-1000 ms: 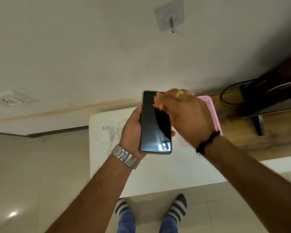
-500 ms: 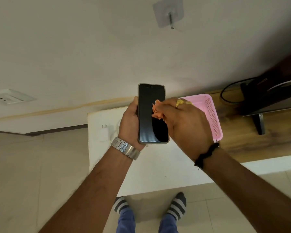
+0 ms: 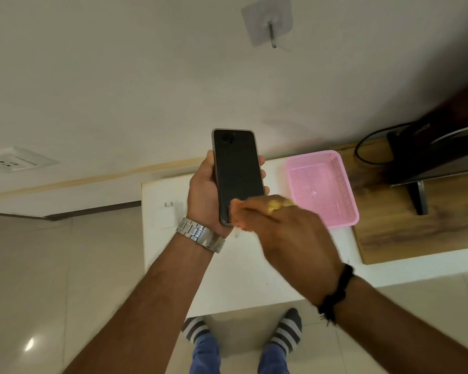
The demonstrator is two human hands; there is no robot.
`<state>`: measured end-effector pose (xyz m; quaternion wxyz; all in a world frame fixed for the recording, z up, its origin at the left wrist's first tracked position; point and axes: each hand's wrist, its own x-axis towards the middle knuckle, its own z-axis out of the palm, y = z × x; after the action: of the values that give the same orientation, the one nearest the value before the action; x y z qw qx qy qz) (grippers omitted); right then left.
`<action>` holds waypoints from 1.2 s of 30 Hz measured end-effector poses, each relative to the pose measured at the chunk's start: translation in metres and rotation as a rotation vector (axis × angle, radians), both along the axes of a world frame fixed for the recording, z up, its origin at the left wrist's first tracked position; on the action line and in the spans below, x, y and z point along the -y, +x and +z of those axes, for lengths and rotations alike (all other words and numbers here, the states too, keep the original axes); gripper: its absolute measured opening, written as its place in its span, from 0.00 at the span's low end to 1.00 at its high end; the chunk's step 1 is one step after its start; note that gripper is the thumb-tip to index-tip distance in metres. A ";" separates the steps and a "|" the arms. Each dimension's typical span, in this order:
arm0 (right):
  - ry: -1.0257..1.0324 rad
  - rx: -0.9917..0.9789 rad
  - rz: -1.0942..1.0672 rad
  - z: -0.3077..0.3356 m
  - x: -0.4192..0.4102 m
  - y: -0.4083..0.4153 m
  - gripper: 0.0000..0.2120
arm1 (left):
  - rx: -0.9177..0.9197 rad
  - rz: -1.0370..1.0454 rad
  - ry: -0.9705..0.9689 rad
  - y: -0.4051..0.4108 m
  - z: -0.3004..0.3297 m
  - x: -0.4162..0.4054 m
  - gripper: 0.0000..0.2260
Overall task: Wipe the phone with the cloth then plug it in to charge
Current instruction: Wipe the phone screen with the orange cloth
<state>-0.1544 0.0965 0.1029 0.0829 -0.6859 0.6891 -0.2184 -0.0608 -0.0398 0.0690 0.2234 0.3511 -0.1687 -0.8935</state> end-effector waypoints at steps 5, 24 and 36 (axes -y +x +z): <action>0.005 0.009 -0.046 -0.002 -0.006 0.007 0.22 | -0.020 0.007 -0.011 0.000 -0.002 -0.005 0.33; 0.071 0.127 -0.036 0.016 0.018 0.021 0.11 | 0.033 0.034 0.112 0.013 0.003 -0.024 0.28; 0.127 0.027 -0.048 0.016 0.010 0.003 0.12 | 0.063 0.001 0.111 0.017 0.008 -0.016 0.32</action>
<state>-0.1512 0.0864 0.1189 0.1302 -0.6595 0.7167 -0.1858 -0.0443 -0.0238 0.0772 0.1987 0.3911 -0.1256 -0.8898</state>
